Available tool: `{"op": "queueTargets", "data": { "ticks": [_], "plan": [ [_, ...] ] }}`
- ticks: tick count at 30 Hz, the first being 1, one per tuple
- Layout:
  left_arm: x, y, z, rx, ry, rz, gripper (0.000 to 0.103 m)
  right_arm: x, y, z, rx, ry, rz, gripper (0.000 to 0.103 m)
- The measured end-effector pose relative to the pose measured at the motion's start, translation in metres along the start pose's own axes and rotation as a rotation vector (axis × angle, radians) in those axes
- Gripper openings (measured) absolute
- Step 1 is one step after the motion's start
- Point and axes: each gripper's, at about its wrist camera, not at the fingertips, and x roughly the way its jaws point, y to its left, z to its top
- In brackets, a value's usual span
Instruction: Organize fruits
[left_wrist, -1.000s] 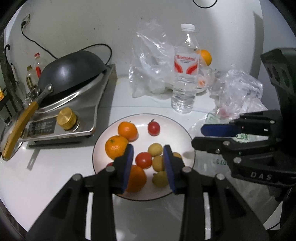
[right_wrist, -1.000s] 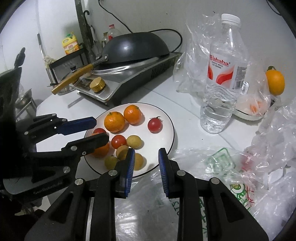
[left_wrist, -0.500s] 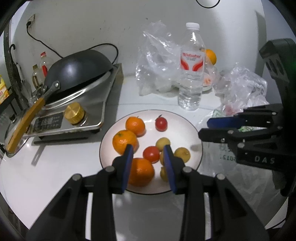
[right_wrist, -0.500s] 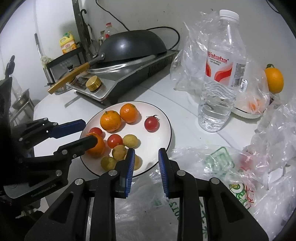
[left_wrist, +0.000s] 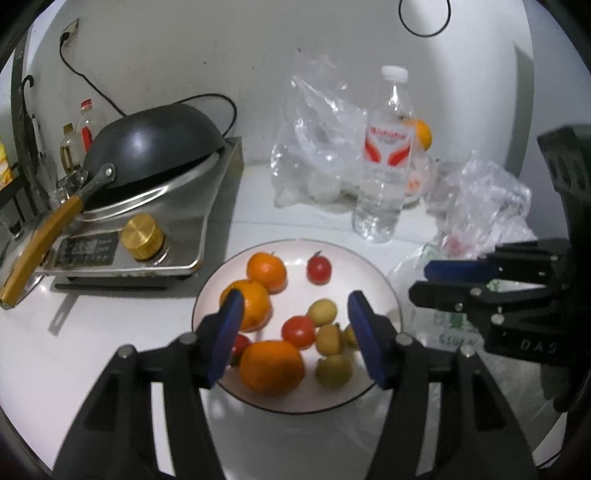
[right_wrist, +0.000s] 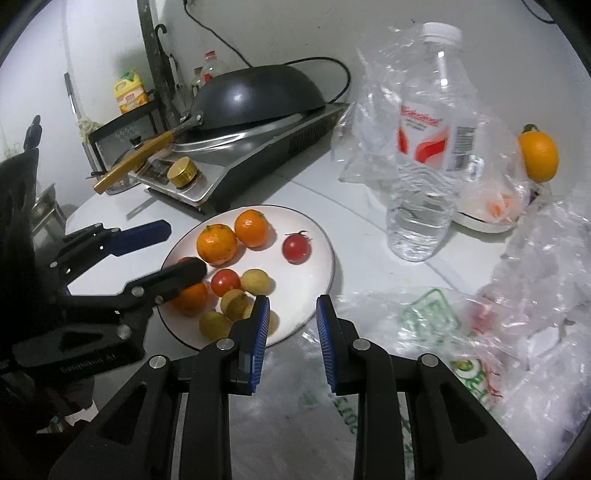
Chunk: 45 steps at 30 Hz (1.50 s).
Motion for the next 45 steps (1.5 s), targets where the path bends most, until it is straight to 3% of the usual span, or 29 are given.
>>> {"op": "queueTargets", "data": {
  "ticks": [5,7,11,16,21,27,33,45],
  "plan": [
    [-0.009,-0.008,0.002,0.006,-0.009,0.012,0.062,-0.026,-0.008,-0.005,0.016,-0.044,-0.039,0.033],
    [-0.017,-0.012,0.005,0.005,-0.031,0.009,0.072,-0.037,-0.009,-0.006,0.019,-0.063,-0.051,0.039],
    [-0.044,-0.021,0.012,0.004,-0.100,0.000,0.076,-0.059,-0.010,-0.008,0.030,-0.115,-0.077,0.043],
    [-0.082,-0.027,0.018,-0.023,-0.197,0.006,0.095,-0.090,-0.004,-0.010,0.021,-0.180,-0.103,0.056],
    [-0.122,-0.036,0.026,-0.030,-0.296,0.050,0.100,-0.121,0.000,-0.009,0.012,-0.263,-0.138,0.067],
    [-0.159,-0.050,0.034,0.004,-0.391,0.134,0.101,-0.158,-0.002,-0.006,0.021,-0.350,-0.196,0.078],
    [-0.176,-0.060,0.038,0.000,-0.423,0.131,0.101,-0.187,0.000,-0.004,0.015,-0.415,-0.230,0.079],
    [-0.192,-0.073,0.037,-0.002,-0.461,0.165,0.101,-0.202,0.008,-0.003,-0.032,-0.448,-0.211,0.079]
  ]
}}
